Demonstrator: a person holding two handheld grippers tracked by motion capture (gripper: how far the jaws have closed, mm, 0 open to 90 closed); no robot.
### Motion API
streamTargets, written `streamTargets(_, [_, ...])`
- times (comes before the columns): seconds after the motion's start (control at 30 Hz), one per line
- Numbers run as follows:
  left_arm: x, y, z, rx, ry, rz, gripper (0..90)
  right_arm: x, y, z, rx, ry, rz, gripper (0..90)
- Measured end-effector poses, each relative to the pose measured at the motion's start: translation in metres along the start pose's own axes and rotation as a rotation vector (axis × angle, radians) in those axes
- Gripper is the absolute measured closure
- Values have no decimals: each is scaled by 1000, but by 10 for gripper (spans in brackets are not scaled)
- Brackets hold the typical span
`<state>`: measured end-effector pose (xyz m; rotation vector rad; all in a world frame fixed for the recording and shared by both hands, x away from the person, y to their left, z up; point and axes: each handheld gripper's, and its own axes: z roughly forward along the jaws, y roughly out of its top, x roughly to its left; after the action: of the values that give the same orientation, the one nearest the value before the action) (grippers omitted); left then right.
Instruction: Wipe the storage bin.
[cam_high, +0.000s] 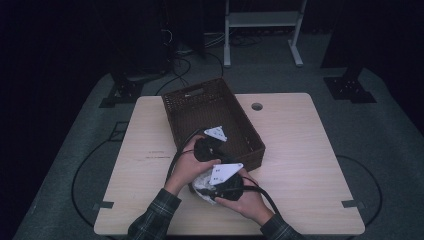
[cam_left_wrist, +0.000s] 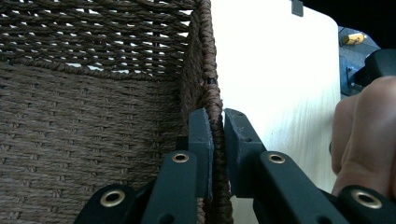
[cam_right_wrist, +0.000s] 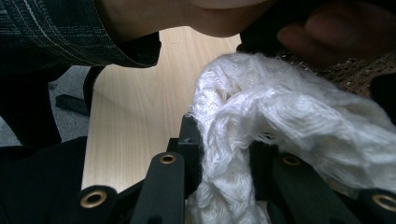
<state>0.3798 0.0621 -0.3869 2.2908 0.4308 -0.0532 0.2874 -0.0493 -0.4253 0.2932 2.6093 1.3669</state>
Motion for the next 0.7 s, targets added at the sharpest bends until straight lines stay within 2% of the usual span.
streamTargets(0.27, [0, 0, 0, -2, 0, 0, 808, 1, -4, 12, 13, 21, 4, 728])
streamTargets(0.47, [0, 0, 0, -1, 0, 1, 808, 3, -12, 26, 51, 23, -12, 729])
streamTargets(0.57, [0, 0, 0, -1, 0, 2, 808, 4, -17, 31, 75, 23, 13, 730])
streamTargets(0.6, [0, 0, 0, 0, 1, 2, 808, 2, -20, 33, 76, 26, -4, 729])
streamTargets(0.7, [0, 0, 0, -2, 0, 2, 808, 3, -26, 39, 96, 32, 12, 730])
